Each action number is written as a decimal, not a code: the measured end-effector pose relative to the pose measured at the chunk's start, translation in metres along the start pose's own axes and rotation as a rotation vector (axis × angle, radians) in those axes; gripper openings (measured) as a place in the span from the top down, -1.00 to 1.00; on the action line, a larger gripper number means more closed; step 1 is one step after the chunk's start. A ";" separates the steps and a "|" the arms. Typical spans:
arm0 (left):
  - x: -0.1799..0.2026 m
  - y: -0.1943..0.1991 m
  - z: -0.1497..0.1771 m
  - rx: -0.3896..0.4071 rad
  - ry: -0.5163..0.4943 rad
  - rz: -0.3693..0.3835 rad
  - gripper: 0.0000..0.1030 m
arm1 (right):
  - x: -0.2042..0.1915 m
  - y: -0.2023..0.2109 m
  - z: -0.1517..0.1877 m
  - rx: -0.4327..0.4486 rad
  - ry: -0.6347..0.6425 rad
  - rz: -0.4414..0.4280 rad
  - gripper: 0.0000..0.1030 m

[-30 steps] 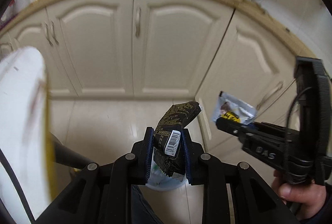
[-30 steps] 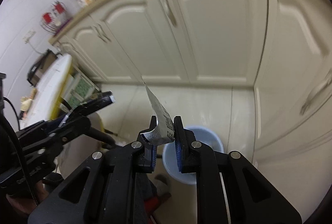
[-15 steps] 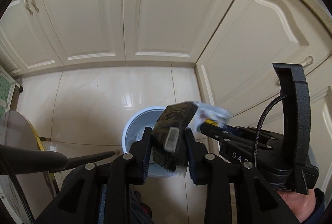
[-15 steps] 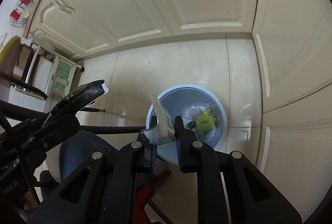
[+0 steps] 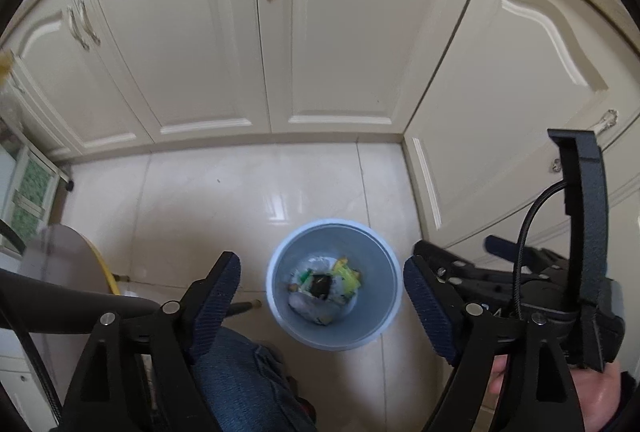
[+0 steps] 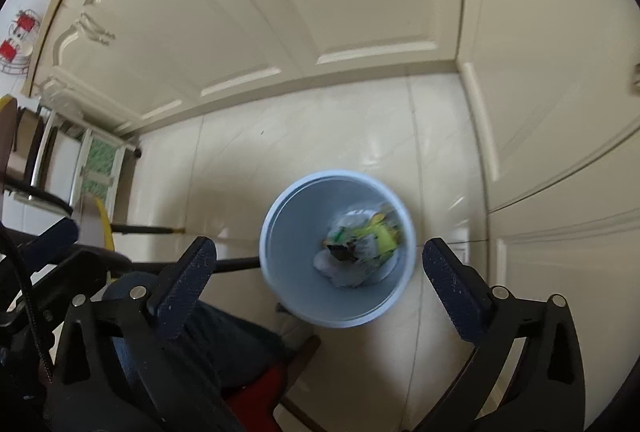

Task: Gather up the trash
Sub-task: 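Carry the sachet and black wrapper over the blue bin and open both tools, then return both open tools from the bin to the table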

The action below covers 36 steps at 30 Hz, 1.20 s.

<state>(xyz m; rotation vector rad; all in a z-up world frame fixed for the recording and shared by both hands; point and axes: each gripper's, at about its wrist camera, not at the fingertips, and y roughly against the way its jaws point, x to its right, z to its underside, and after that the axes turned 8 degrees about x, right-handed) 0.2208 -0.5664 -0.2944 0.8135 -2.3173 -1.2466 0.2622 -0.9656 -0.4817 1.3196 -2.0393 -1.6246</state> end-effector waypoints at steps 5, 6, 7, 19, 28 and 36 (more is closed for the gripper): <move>0.011 0.050 0.015 0.082 -0.029 -0.009 -0.75 | -0.006 0.032 -0.008 0.076 0.005 0.051 -1.00; 0.014 0.057 0.015 0.101 -0.032 -0.014 -0.76 | -0.008 0.041 -0.009 0.096 0.007 0.055 -1.00; 0.015 0.068 0.016 0.123 -0.033 -0.017 -0.76 | -0.011 0.050 -0.012 0.115 0.008 0.058 -1.00; -0.026 0.207 0.065 0.378 0.035 -0.081 -0.97 | -0.081 0.174 -0.032 0.367 0.108 0.005 -1.00; -0.073 0.327 0.131 0.508 0.157 -0.171 -0.97 | -0.175 0.243 -0.026 0.497 0.255 -0.097 -1.00; -0.114 0.414 0.198 0.610 0.283 -0.274 -0.97 | -0.265 0.283 -0.003 0.566 0.394 -0.214 -1.00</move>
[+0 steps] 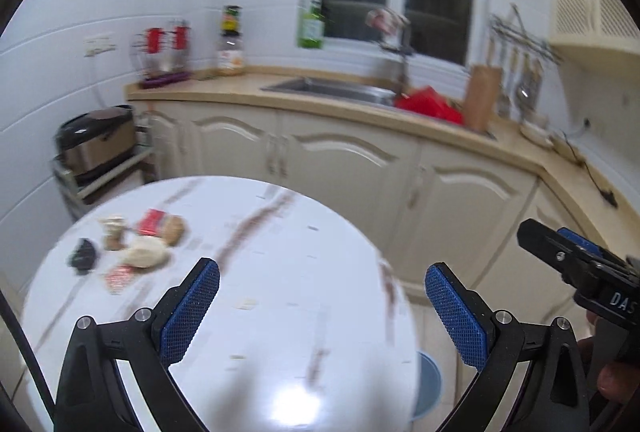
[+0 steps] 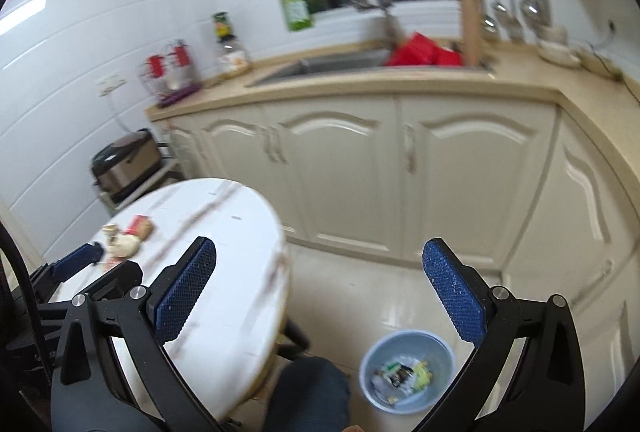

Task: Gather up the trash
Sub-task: 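Return both open tools from the bin to the table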

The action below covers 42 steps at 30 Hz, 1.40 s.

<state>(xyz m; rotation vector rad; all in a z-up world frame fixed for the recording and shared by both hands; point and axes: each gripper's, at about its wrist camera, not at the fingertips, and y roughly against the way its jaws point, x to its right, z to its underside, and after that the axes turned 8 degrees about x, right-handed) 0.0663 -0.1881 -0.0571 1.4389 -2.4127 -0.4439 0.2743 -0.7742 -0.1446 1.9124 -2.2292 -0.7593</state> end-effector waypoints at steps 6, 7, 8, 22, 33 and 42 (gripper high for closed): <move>-0.042 0.067 0.005 0.070 0.047 -0.125 -0.99 | -0.067 0.005 -0.013 0.050 0.061 -0.096 -1.00; -0.045 0.074 0.006 0.079 0.052 -0.143 -0.99 | -0.078 0.006 -0.014 0.056 0.068 -0.115 -1.00; -0.052 0.086 0.007 0.089 0.055 -0.173 -0.99 | -0.093 0.007 -0.016 0.063 0.080 -0.136 -1.00; -0.085 0.169 0.017 0.165 0.149 -0.360 -0.99 | -0.230 0.009 -0.009 0.080 0.228 -0.347 -1.00; -0.116 0.144 0.014 0.115 0.198 -0.414 -0.99 | -0.263 -0.022 -0.003 0.029 0.268 -0.356 -1.00; -0.163 0.068 0.011 -0.011 0.252 -0.415 -0.99 | -0.261 -0.100 0.020 -0.142 0.292 -0.299 -1.00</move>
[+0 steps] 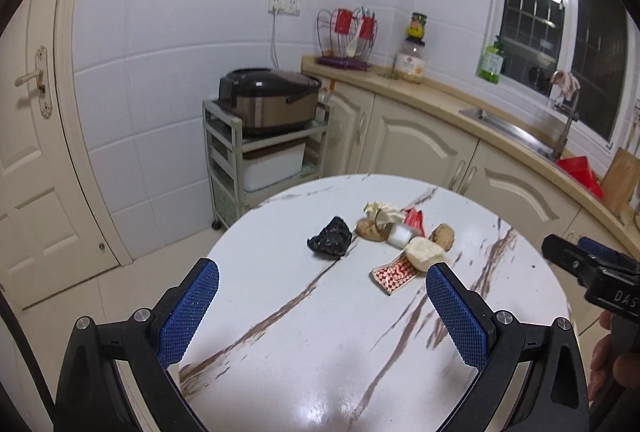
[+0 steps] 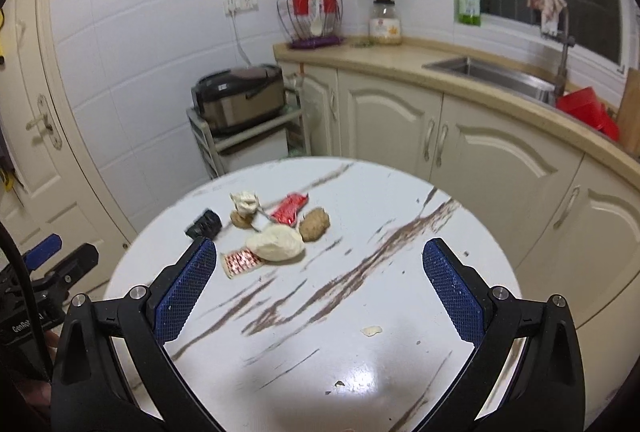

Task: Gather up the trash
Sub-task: 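Return both open tools from the bin to the table, then grasp the white bread lump with the right tool while the left tool grasps the black plastic bag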

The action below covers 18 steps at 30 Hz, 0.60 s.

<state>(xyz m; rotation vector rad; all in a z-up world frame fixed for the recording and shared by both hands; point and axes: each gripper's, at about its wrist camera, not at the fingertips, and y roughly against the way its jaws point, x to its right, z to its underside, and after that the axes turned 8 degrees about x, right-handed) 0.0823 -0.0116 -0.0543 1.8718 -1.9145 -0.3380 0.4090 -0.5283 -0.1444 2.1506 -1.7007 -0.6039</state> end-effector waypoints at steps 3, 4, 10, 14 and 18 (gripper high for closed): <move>0.003 -0.038 -0.003 -0.049 -0.016 -0.005 -0.99 | -0.002 -0.035 0.009 -0.073 0.005 -0.021 -1.00; 0.004 -0.050 -0.005 -0.061 -0.022 -0.007 -0.99 | -0.004 -0.047 0.012 -0.097 0.008 -0.030 -1.00; 0.009 -0.135 -0.022 -0.148 -0.066 -0.018 -0.99 | -0.019 -0.110 0.027 -0.204 0.017 -0.082 -1.00; 0.014 -0.185 -0.033 -0.175 -0.099 -0.014 -0.99 | -0.027 -0.140 0.033 -0.242 0.028 -0.096 -0.97; 0.019 -0.228 -0.043 -0.205 -0.123 -0.018 -0.98 | -0.032 -0.161 0.036 -0.270 0.040 -0.101 -0.87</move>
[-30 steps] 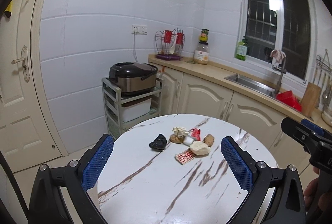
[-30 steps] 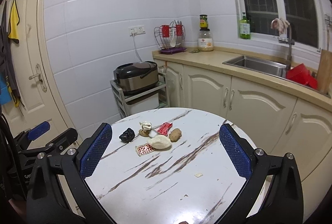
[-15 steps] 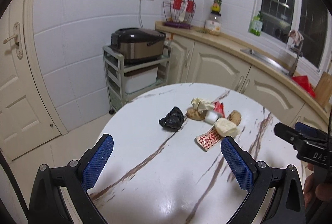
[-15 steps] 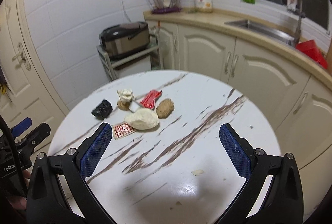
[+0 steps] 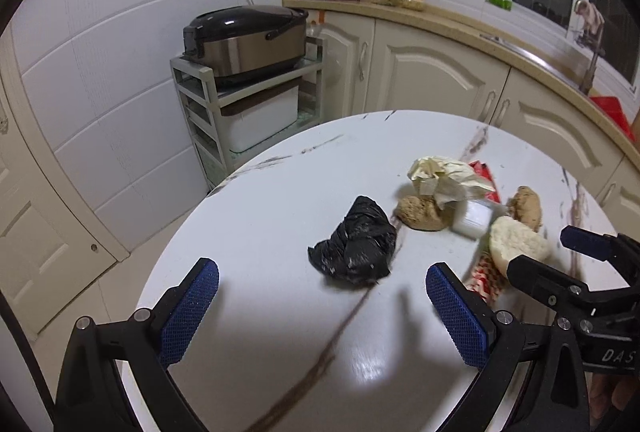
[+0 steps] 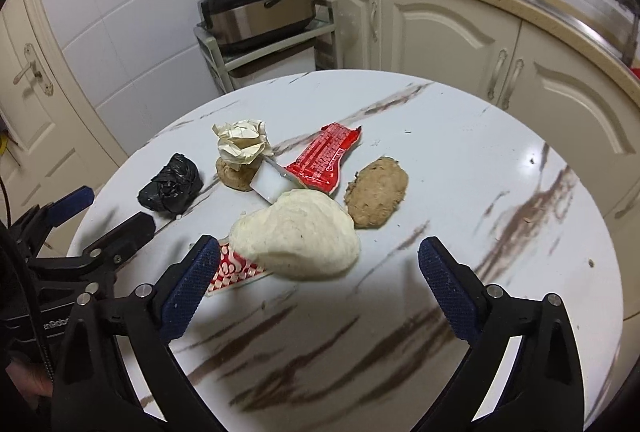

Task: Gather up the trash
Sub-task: 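Grasp the white bread lump with the right tool while the left tool grasps the black plastic bag, then lift the bread lump and black bag and carry both over the blue bin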

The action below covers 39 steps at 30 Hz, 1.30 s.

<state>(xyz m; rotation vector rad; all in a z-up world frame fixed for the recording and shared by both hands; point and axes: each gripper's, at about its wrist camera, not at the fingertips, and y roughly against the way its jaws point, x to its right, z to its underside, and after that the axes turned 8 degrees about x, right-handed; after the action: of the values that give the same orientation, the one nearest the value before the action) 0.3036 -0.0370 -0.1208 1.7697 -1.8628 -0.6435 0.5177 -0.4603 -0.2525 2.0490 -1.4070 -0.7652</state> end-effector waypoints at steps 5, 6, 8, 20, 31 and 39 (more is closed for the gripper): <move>0.010 -0.036 -0.016 -0.042 -0.029 0.029 -0.81 | -0.002 -0.019 0.001 -0.030 0.007 -0.016 -0.65; 0.011 -0.041 -0.019 -0.045 -0.034 0.045 -0.61 | -0.004 -0.023 0.001 -0.039 0.012 -0.026 -0.55; 0.014 -0.048 -0.016 -0.061 -0.036 0.065 -0.07 | -0.007 -0.024 0.004 -0.033 0.026 -0.033 -0.26; -0.008 -0.027 -0.002 -0.013 0.031 0.134 0.42 | 0.016 0.006 0.017 0.005 -0.032 -0.091 -0.15; 0.035 0.075 0.023 0.130 -0.006 0.198 0.42 | 0.049 0.098 0.033 0.139 -0.087 -0.068 -0.15; 0.085 0.168 0.065 0.226 -0.076 0.264 0.41 | 0.087 0.189 0.054 0.282 -0.146 -0.044 -0.15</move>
<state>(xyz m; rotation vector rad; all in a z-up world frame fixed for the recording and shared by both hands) 0.1290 -0.1136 -0.0617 1.6081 -2.2469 -0.4188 0.3842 -0.6073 -0.1705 2.2822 -1.6345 -0.7852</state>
